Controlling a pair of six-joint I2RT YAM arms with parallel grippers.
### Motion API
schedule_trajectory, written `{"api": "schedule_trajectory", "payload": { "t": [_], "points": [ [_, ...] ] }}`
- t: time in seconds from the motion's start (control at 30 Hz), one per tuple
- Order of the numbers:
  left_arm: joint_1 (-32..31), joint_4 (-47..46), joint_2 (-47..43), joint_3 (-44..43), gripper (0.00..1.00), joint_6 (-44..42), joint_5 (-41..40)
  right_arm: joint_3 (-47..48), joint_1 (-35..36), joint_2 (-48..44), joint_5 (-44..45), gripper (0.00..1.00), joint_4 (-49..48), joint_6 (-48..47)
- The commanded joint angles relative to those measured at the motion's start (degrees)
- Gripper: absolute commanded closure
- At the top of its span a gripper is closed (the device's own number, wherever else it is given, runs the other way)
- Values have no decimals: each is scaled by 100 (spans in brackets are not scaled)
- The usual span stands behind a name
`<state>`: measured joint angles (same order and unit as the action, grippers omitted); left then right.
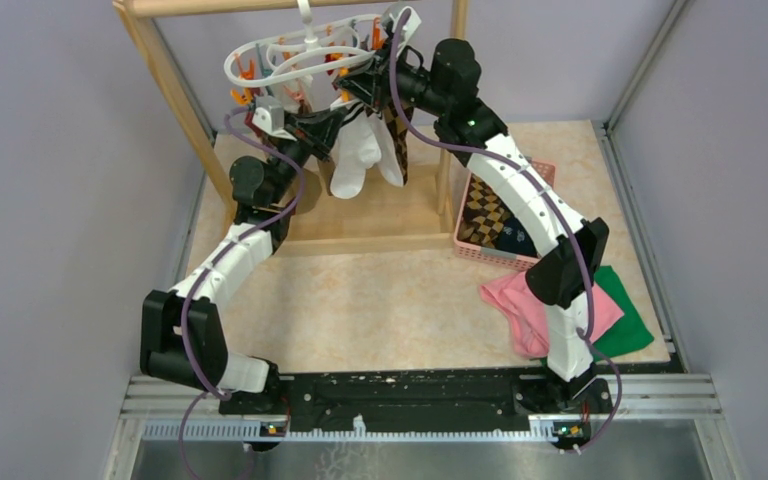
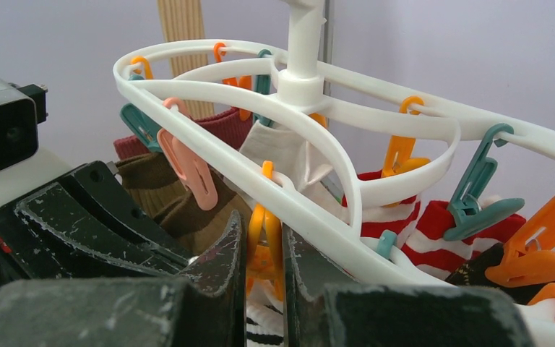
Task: Clip the socks to the hanger
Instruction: Clamp the sock onto the hanger.
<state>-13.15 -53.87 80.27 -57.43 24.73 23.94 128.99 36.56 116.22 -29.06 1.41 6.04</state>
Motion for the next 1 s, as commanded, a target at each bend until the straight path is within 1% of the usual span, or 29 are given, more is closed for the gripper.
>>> {"api": "schedule_trajectory", "payload": {
  "t": [0.0, 0.2, 0.37, 0.53, 0.67, 0.77, 0.97],
  "points": [
    [31, -253, 47, -263, 100, 109, 18, -22, 10, -364, -402, 100, -99, -26],
    [47, -517, 20, -202, 100, 67, 69, -40, 13, -398, -263, 100, 18, -215],
    [231, -886, 42, -151, 100, 443, 240, -113, 3, -430, -241, 100, 62, -349],
    [335, -1107, 35, -32, 100, 612, 287, -154, -20, -468, -241, 100, 65, -415],
    [365, -1073, 19, 49, 100, 567, 386, -179, -44, -503, -242, 100, 29, -413],
    [387, -1217, 4, 200, 100, 580, 482, -197, -59, -509, -245, 100, 6, -436],
    [412, -1404, 125, 169, 100, 833, 666, -267, -65, -510, -268, 100, -80, -383]
  ]
}}
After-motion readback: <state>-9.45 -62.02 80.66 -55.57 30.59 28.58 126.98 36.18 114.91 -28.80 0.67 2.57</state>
